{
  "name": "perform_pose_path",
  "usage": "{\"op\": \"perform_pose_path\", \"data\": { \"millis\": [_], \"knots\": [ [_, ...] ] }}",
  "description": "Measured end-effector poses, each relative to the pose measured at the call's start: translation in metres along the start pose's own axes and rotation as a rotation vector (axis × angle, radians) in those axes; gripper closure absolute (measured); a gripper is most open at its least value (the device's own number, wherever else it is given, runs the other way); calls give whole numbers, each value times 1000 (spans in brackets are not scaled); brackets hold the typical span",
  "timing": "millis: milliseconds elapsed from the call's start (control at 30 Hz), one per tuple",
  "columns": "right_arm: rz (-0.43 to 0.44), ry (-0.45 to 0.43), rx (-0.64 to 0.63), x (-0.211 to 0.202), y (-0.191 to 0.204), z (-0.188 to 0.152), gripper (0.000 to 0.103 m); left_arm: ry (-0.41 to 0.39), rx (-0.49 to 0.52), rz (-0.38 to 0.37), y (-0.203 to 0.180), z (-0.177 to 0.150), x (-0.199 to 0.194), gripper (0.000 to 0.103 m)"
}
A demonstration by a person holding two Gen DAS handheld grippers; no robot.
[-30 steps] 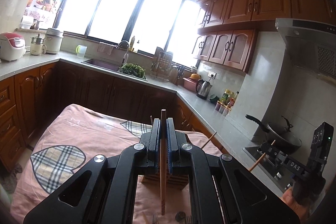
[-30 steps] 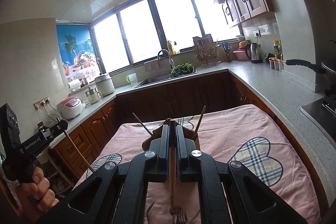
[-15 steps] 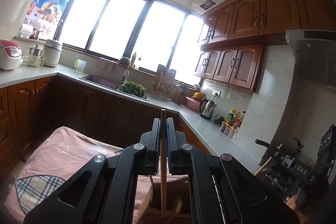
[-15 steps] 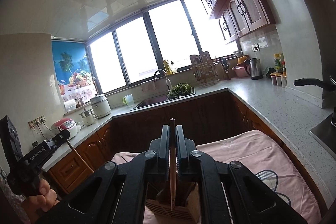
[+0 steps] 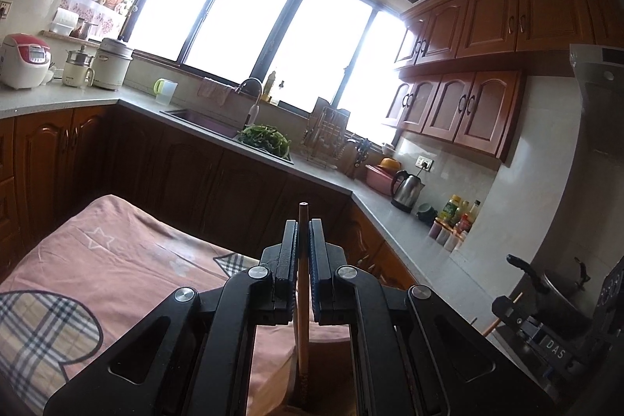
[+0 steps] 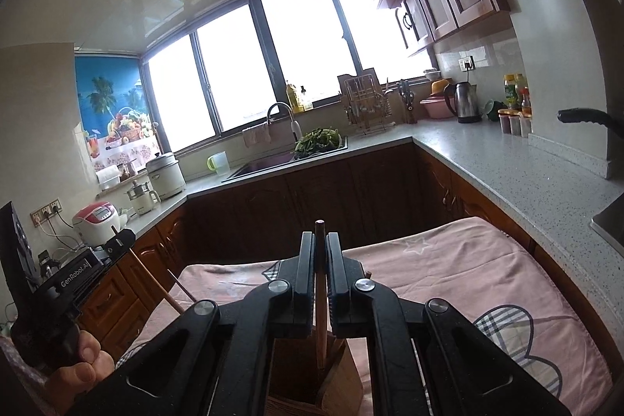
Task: Organize utensils
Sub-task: 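Lower both chopsticks into the holder slots and open both grippers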
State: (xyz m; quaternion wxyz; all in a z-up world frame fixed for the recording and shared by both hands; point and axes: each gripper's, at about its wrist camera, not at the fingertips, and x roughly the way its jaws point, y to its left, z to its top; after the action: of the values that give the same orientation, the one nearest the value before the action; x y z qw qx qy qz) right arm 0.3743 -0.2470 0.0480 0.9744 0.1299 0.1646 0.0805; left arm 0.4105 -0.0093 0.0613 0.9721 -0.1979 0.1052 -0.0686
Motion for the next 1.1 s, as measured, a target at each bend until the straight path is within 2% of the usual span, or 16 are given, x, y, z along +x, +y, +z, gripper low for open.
{"op": "perform_pose_path", "data": {
  "millis": [400, 733, 1100],
  "knots": [
    [-10, 85, 53, 26, -14, -23, 98, 103, 25, 6, 1, -27, 28, 98],
    [-4, 97, 62, 28, -16, -22, 97, 180, 47, 0, -3, -34, 40, 98],
    [0, 103, 57, 27, -14, -21, 92, 200, 55, -1, -5, -35, 38, 98]
  ]
}}
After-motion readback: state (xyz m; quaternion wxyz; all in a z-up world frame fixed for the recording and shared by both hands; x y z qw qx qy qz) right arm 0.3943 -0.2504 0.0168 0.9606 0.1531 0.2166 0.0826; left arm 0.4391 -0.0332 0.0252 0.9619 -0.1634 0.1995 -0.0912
